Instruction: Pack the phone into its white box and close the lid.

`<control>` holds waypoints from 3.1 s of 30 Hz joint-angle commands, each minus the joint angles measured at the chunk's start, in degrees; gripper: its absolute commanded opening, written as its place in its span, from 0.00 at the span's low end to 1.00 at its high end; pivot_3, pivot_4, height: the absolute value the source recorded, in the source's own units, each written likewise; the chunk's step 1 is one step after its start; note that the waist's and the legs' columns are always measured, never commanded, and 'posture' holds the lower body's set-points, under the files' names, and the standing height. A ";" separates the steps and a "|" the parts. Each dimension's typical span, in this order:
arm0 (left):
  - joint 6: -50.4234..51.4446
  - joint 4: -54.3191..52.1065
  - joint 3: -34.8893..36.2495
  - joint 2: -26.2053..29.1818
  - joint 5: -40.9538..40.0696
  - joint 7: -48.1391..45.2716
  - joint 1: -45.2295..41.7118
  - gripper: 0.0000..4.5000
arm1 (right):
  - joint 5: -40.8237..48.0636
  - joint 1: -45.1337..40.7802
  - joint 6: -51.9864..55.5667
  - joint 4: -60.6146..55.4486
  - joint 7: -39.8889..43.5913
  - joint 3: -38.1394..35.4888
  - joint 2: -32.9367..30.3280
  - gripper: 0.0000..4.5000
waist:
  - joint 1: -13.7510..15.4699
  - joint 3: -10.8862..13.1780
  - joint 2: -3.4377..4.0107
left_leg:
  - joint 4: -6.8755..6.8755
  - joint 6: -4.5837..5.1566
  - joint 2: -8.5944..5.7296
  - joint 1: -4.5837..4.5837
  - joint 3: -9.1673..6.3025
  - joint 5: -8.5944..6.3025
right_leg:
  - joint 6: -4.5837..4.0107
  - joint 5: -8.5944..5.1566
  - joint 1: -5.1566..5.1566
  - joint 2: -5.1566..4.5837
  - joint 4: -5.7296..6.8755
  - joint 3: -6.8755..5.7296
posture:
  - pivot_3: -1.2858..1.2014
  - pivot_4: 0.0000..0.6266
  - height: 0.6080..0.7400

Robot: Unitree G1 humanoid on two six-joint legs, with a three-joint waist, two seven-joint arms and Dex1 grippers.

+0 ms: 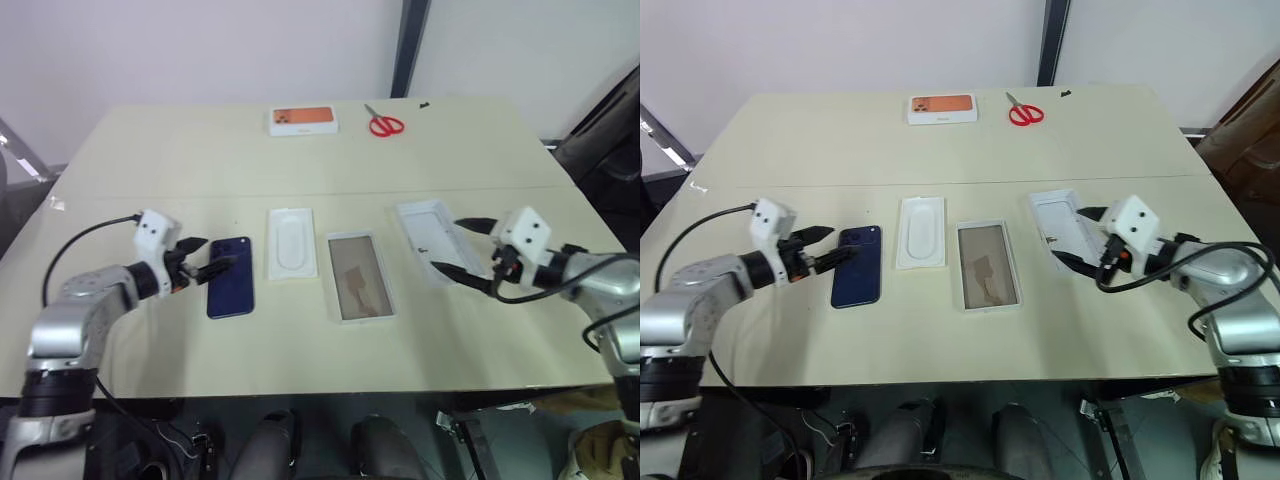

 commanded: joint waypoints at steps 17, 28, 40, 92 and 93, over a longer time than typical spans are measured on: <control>20.11 7.50 -0.09 -12.10 -2.95 12.75 -16.58 0.99 | -2.61 -8.29 -1.72 0.69 -1.39 5.20 6.29 0.99 | -0.14 0.09 -0.15 | 0.11 -0.34 0.00 -0.06 -0.01 0.21 | 0.00 0.00 -0.06 0.05 0.05 0.00 | 0.52 0.24 0.95; 29.78 7.82 5.15 -20.18 -6.15 19.69 -17.82 0.99 | -3.11 -7.25 -1.85 0.53 -3.15 4.98 7.37 0.99 | -0.04 0.09 -0.16 | 0.15 -0.38 0.00 -0.05 -0.01 0.23 | 0.01 0.00 -0.05 0.06 0.08 0.00 | 0.52 0.24 0.95; 32.23 9.86 7.25 -21.26 -5.55 23.04 -17.79 0.33 | -3.41 -6.97 -1.81 0.18 -3.84 4.83 7.22 1.00 | -0.01 0.08 -0.16 | 0.19 -0.39 0.00 -0.05 -0.01 0.23 | 0.01 0.00 -0.02 0.06 0.08 -0.01 | 0.52 0.24 0.95; 42.03 4.20 23.02 -31.01 -14.54 37.57 -25.57 0.00 | -13.07 -16.34 -6.52 15.69 7.33 22.32 18.54 0.77 | -0.27 0.12 -0.26 | 0.31 -0.46 0.00 -0.09 -0.05 0.26 | 0.02 0.01 -0.06 0.09 0.15 -0.06 | 0.52 0.24 0.95; 42.16 3.70 22.65 -31.20 -14.42 37.55 -25.17 0.00 | -11.84 -15.79 -5.07 14.17 7.55 20.89 17.57 0.77 | -0.16 0.12 -0.26 | 0.31 -0.46 0.01 -0.09 -0.05 0.25 | 0.02 0.01 -0.07 0.09 0.15 -0.06 | 0.52 0.24 0.95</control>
